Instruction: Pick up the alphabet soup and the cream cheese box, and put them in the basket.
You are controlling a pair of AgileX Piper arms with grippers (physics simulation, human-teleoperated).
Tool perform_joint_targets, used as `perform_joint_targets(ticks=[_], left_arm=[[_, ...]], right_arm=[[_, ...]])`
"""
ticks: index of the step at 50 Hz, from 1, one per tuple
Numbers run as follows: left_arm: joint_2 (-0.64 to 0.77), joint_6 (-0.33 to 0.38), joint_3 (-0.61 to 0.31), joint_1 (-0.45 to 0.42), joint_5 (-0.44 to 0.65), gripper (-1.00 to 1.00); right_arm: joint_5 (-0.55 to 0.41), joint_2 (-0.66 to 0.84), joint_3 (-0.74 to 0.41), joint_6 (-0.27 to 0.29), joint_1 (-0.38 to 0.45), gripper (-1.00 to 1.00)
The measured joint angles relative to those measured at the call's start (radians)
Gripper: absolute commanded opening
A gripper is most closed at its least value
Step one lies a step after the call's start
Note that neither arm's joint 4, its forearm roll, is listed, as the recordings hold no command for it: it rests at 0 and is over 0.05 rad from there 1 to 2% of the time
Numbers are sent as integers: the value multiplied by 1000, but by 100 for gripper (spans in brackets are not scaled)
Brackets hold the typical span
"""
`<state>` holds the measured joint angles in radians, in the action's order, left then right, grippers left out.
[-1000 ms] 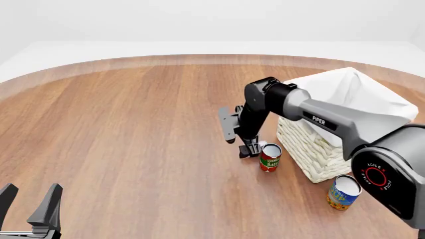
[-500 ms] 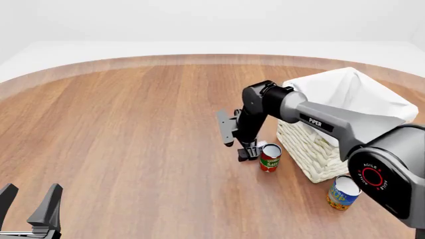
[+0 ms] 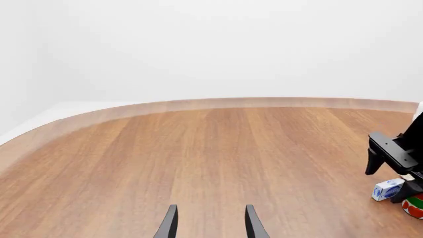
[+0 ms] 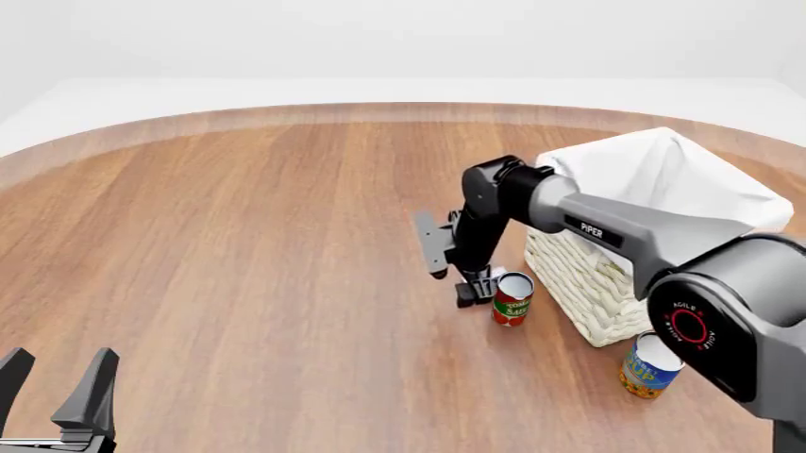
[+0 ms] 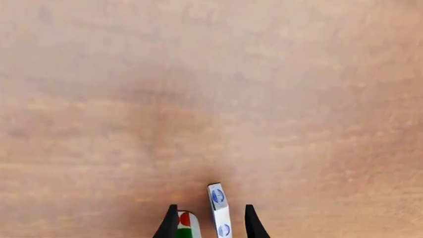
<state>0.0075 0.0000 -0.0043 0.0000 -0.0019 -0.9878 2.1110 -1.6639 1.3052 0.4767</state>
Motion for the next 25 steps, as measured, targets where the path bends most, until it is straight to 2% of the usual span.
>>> perform_joint_targets(ticks=[25], left_arm=[[0, 0, 0, 0, 0, 100]], right_arm=[[-31, 63, -62, 46, -34, 100]])
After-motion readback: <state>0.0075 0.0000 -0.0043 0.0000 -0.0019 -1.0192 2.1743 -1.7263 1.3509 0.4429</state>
